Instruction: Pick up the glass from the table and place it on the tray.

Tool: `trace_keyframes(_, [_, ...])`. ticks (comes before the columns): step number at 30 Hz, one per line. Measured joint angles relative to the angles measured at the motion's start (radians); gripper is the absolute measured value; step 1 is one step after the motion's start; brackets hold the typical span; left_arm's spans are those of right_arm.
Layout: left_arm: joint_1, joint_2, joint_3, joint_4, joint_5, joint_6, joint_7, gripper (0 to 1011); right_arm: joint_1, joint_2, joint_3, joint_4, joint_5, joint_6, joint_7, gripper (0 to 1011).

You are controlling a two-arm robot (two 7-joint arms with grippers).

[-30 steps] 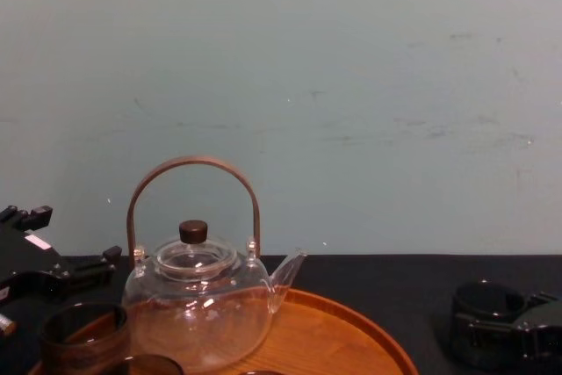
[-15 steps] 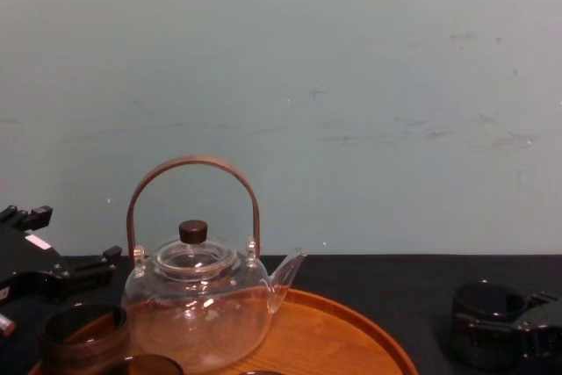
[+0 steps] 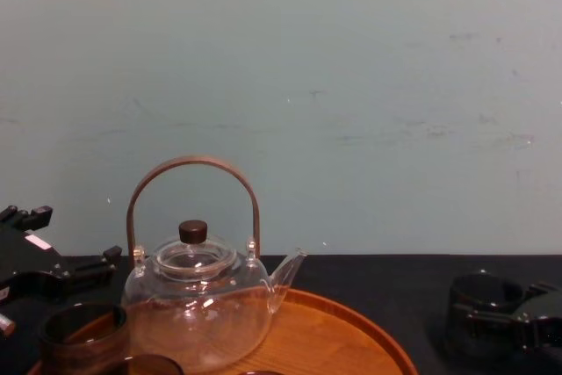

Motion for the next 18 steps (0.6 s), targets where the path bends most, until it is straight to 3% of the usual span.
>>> trace_keyframes(12, [0.0,0.0,0.0,0.0,0.0,0.0,0.0,1001,-0.014,0.012,-0.041,-0.096,0.005,-0.001,0.039,902])
trace_keyframes(18, [0.0,0.0,0.0,0.0,0.0,0.0,0.0,1001,0.015,0.0,-0.084,-0.091,0.002,0.0,0.064,902])
